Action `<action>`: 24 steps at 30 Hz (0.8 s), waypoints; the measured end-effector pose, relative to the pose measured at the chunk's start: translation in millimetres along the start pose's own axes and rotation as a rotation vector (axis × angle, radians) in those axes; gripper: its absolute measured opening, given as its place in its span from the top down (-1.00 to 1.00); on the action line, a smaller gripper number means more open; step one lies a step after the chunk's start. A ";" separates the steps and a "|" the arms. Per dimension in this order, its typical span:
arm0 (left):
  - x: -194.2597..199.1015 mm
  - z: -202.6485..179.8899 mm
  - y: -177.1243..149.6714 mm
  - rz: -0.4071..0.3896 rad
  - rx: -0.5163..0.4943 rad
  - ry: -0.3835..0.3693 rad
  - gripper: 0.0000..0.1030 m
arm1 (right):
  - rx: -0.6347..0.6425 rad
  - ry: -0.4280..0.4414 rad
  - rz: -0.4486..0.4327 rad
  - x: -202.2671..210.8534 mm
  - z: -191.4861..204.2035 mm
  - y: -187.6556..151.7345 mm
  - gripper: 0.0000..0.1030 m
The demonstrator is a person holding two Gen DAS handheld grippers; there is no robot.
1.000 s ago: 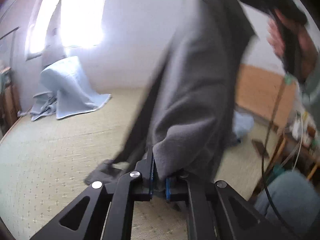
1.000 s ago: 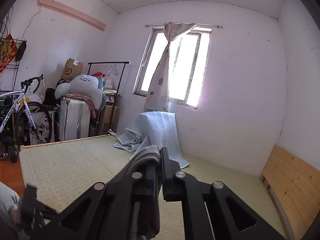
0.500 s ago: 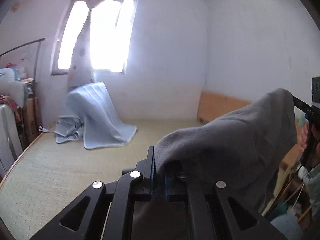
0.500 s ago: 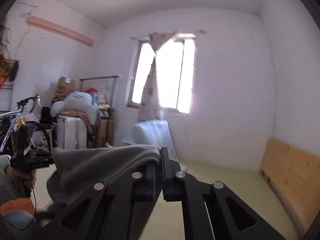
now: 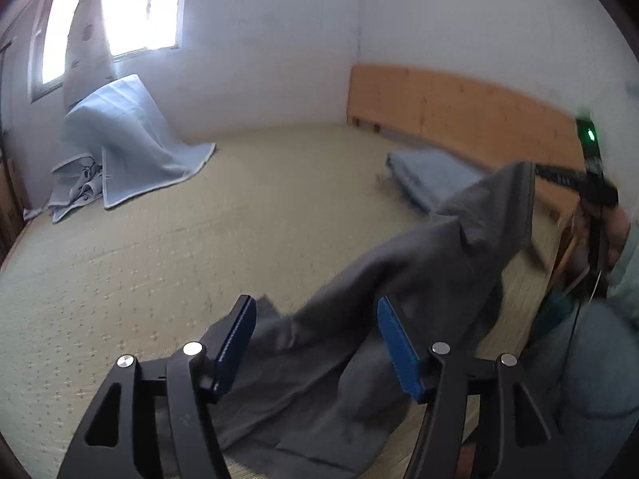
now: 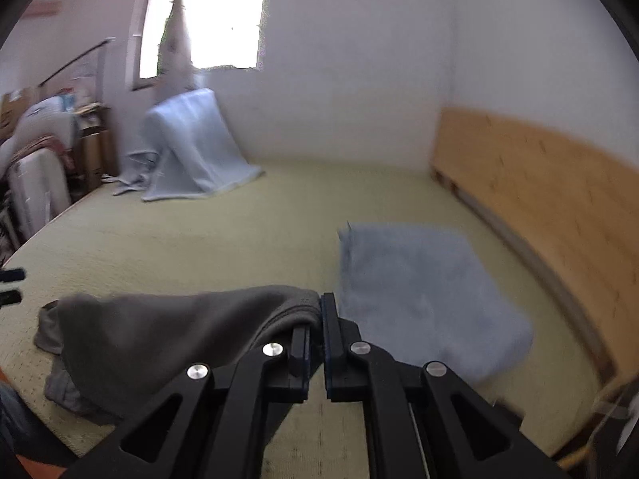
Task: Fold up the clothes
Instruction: 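Hold the grey T-shirt up with both grippers, letting it hang straight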
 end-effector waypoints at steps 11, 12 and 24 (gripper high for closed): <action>-20.6 -86.6 -94.4 0.101 -0.428 0.018 -0.31 | -0.092 -0.102 0.102 -65.4 -42.7 -42.9 0.94; -21.7 -91.0 -100.1 0.092 -0.483 0.034 -0.31 | -0.092 -0.099 0.102 -69.5 -41.3 -40.5 0.94; -56.9 -128.0 -113.6 0.046 -0.741 0.123 -0.27 | -0.055 -0.069 0.085 -77.5 -18.8 -30.7 0.93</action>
Point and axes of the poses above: each gripper's, at about its wrist camera, not at the fingertips, and x roughly against the way its jaws point, z to its left, y to its top, the point moved 7 cm from there along -x, roughly the way its jaws point, and after that the axes turned 10 degrees about y, right-handed, at the moved point
